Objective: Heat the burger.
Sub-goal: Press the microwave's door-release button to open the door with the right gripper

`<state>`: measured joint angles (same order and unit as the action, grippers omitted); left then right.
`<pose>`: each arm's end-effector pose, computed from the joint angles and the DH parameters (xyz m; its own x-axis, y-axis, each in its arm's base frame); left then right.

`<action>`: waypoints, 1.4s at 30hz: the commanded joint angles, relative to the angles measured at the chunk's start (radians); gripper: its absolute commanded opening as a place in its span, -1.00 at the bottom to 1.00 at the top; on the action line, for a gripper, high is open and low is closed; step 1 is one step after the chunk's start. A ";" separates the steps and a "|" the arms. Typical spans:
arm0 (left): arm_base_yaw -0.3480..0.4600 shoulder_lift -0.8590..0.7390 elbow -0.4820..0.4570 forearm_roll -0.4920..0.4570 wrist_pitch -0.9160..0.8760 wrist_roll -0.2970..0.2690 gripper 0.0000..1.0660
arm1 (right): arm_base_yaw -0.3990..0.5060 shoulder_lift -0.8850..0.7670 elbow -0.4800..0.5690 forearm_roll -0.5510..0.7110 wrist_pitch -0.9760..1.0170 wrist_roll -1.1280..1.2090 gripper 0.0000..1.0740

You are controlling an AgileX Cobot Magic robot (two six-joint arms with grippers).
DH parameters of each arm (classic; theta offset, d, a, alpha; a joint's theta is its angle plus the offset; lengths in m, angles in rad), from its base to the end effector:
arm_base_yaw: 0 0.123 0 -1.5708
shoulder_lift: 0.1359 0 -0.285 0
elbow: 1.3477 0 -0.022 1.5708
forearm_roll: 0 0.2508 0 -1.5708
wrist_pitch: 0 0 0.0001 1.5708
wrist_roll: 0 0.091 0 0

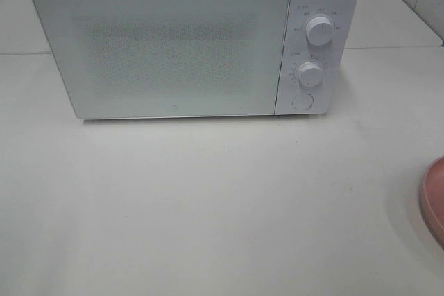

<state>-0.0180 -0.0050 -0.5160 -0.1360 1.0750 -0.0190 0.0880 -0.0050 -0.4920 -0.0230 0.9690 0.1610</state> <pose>-0.0087 -0.0107 0.2811 -0.4554 -0.0751 -0.8871 0.0867 0.9880 -0.1282 -0.0010 -0.0018 0.2826 -0.3801 0.1144 -0.9178 -0.0145 0.9915 0.1296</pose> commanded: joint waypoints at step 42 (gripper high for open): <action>0.000 -0.025 0.000 -0.003 -0.011 -0.004 0.84 | -0.003 0.401 -0.056 -0.011 -0.396 -0.037 0.42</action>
<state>-0.0180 -0.0050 -0.5160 -0.1360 1.0740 -0.0190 0.0880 0.3800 -0.5420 -0.0260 0.6030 0.1350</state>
